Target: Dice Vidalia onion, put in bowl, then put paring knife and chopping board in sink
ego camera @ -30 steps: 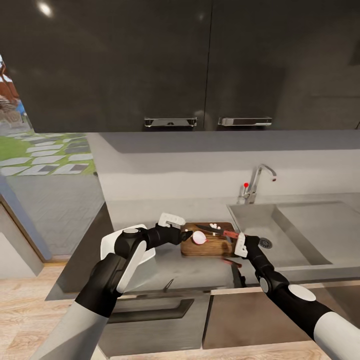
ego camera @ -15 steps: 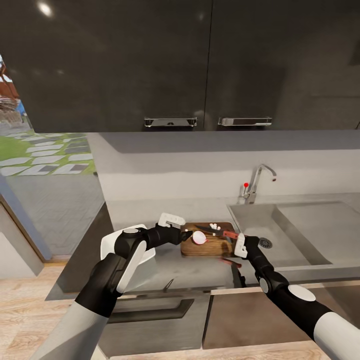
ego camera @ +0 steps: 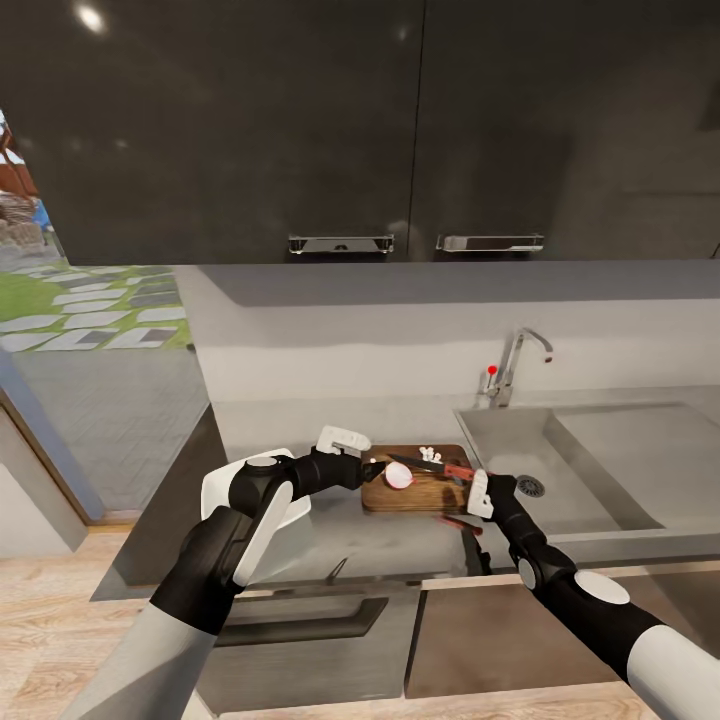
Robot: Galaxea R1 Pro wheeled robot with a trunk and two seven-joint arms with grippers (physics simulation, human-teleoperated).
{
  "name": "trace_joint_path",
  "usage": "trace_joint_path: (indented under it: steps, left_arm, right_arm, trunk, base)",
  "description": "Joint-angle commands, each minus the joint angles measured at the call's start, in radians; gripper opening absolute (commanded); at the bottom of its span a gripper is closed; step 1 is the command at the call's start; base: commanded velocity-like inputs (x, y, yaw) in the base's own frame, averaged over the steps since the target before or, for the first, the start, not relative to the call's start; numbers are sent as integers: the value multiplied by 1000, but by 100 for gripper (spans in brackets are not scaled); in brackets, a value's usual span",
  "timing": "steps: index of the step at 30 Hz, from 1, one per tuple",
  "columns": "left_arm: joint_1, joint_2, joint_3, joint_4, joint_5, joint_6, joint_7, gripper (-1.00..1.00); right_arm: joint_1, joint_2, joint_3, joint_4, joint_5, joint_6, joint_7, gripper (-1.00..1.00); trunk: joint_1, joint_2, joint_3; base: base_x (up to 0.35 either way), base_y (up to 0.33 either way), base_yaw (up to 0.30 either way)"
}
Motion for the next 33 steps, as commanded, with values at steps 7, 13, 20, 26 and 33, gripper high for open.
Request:
trace_joint_path:
  steps: [7, 13, 20, 26, 33]
  left_arm:
    - [-1, 0, 1, -1, 0, 5, -2, 100]
    - [-1, 0, 1, -1, 0, 5, -2, 100]
    - [-1, 0, 1, -1, 0, 5, -2, 100]
    - [-1, 0, 1, -1, 0, 5, -2, 100]
    - [-1, 0, 1, -1, 0, 5, -2, 100]
  right_arm:
    - [-2, -1, 6, 1, 11, 16, -6, -100]
    - [-2, -1, 44, 36, 11, 53, -6, -100]
    - [-2, -1, 40, 36, 11, 50, -6, -100]
    - [-2, -1, -28, 27, 11, 44, -5, -100]
    - [-2, -1, -143, 16, 11, 36, 3, -100]
  trunk:
    - [1, -2, -2]
    - [1, -2, -2]
    - [1, -2, -2]
    - [1, -2, -2]
    - [1, -2, -2]
  base:
    - [0, 0, 0]
    - [0, 0, 0]
    - [0, 0, 0]
    - [0, 0, 0]
    - [0, 0, 0]
